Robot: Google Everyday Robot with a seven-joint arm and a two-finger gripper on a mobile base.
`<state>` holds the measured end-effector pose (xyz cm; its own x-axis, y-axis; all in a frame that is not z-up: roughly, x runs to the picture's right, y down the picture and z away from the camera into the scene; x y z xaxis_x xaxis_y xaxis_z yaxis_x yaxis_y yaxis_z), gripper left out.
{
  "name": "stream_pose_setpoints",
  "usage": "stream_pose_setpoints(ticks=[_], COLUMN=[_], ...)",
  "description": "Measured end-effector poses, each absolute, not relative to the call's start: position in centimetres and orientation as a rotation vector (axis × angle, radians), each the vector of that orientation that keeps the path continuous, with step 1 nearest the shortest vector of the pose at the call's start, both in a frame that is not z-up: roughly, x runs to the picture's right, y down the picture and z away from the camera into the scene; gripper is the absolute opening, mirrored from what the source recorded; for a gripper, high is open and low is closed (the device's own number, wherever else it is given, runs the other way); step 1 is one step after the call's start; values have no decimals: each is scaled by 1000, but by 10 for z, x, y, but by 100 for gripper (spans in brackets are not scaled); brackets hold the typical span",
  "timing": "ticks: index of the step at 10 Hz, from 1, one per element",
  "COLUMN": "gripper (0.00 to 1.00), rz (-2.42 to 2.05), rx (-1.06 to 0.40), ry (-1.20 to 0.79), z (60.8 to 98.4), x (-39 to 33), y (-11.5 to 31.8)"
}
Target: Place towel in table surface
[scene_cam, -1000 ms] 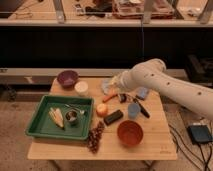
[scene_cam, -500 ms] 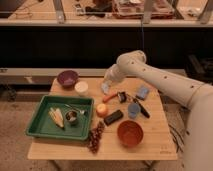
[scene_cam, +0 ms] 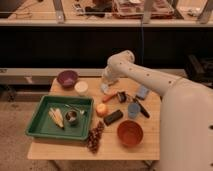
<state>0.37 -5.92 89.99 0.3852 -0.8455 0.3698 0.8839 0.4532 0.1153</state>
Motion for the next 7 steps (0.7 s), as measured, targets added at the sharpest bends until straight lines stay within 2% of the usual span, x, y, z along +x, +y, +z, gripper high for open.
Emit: stream_pose_setpoints(ticks=[2, 3, 7], gripper=[76, 80, 80], rz=[-1105, -1098, -1039], rx=[-154, -175, -192], ry=[-372, -359, -375], z=[917, 928, 961], x=[-7, -8, -10], y=[-66, -69, -68])
